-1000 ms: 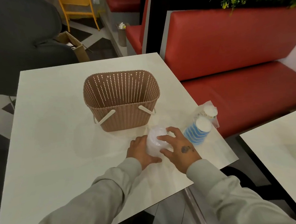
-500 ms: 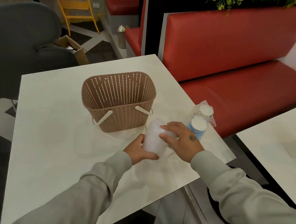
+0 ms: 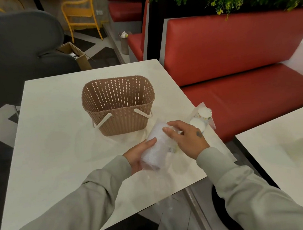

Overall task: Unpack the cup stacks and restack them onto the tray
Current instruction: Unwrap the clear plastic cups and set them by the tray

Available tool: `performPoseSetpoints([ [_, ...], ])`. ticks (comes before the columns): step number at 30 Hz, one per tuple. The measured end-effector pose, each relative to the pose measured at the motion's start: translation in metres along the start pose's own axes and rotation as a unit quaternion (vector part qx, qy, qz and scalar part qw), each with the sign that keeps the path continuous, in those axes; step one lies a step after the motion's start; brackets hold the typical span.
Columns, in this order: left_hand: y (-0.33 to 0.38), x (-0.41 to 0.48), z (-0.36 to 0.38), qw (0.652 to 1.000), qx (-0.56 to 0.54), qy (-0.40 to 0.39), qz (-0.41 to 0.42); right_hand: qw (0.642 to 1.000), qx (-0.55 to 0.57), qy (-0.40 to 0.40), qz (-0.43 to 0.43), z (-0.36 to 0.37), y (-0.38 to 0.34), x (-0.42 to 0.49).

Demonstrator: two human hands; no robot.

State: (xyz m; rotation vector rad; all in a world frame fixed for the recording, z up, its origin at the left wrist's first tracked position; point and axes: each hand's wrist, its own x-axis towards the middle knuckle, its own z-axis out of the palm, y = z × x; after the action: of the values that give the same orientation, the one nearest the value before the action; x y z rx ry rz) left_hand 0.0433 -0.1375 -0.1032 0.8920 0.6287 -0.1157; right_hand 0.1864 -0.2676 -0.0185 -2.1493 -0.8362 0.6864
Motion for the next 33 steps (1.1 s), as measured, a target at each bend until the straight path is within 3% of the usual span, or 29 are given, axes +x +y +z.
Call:
performPoseSetpoints([
  [6, 0.005, -0.004, 0.003, 0.999, -0.040, 0.020, -0.003, 0.997, 0.079, -0.004, -0.016, -0.003, -0.001, -0.013],
  [10, 0.009, -0.005, 0.008, 0.999, -0.041, 0.001, -0.005, 0.992, 0.115, -0.048, -0.016, -0.008, 0.001, -0.017],
  [16, 0.009, -0.008, 0.023, 0.990, -0.133, -0.039, 0.004, 0.993, 0.067, -0.095, -0.012, -0.007, 0.003, -0.022],
  [21, 0.014, -0.014, 0.024, 0.990, -0.140, -0.027, -0.015, 0.994, 0.054, -0.098, -0.020, -0.003, 0.004, -0.024],
  [28, 0.017, -0.019, 0.021, 0.995, -0.094, -0.013, -0.039, 0.998, 0.031, -0.051, -0.020, -0.007, 0.001, -0.021],
  [33, 0.014, -0.020, 0.023, 0.990, -0.124, -0.035, -0.054, 0.999, 0.031, -0.004, -0.003, -0.007, 0.002, -0.018],
])
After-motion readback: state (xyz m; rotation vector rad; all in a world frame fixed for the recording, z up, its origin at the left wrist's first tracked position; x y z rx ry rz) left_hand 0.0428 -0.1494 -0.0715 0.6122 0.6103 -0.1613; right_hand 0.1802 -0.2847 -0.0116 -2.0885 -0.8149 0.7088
